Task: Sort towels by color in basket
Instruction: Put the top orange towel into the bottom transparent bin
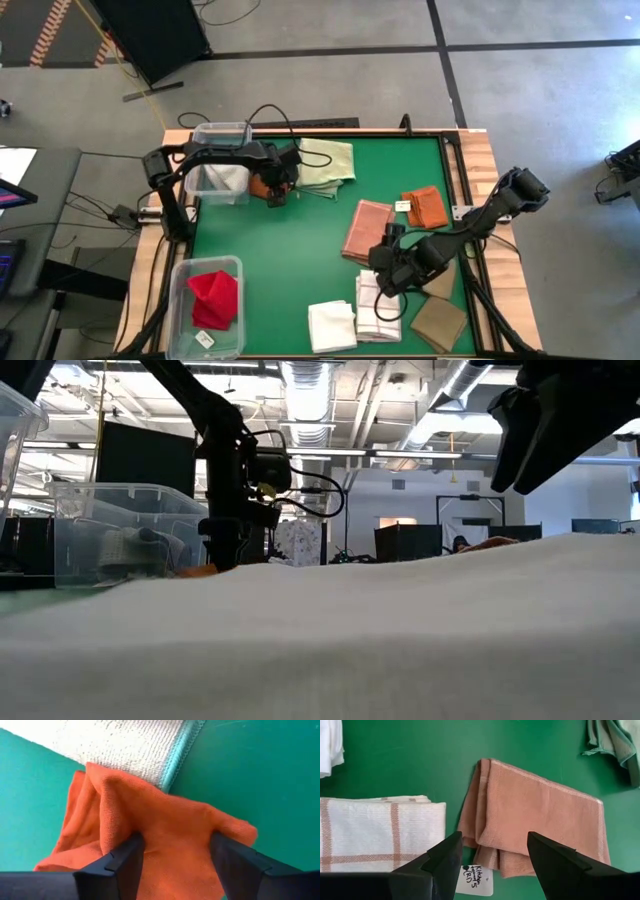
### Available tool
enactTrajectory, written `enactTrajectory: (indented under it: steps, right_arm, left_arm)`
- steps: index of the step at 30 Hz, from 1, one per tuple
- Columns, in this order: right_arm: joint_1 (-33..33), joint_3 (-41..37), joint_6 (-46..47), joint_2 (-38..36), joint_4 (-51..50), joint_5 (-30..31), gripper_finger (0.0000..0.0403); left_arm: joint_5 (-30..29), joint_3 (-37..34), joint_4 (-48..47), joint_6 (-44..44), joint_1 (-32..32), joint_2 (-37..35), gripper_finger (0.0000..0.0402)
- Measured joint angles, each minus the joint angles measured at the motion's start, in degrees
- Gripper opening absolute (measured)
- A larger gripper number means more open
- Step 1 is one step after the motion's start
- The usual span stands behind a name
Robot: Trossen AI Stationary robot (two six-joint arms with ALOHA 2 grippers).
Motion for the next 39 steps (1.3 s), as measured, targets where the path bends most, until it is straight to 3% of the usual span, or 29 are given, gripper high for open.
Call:
enactTrajectory:
  steps: [5,11,13,24,39]
  right_arm:
    - [0.2,0.0,0.0,0.0,0.6,0.0,0.0260]
    - [0.5,0.0,-0.2,0.0,1.2,-0.1,0.0260]
    - [0.5,0.0,-0.2,0.0,1.3,-0.1,0.0260]
    - [0.5,0.0,-0.3,0.0,1.2,-0.2,0.0260]
    - [0.5,0.0,-1.3,0.0,1.1,-0.2,0.0260]
  left_arm:
    - [0.4,0.2,0.3,1.2,-0.5,2.5,0.0153]
    - [0.2,0.5,-1.1,2.9,-1.0,2.1,0.0035]
    - [0.2,1.4,-3.1,2.9,-1.3,2.1,0.0015]
    - [-2.1,9.6,-15.6,2.7,-7.2,2.4,0.0005]
    - [-8.8,28.4,-44.5,-7.1,-23.7,2.3,0.0005]
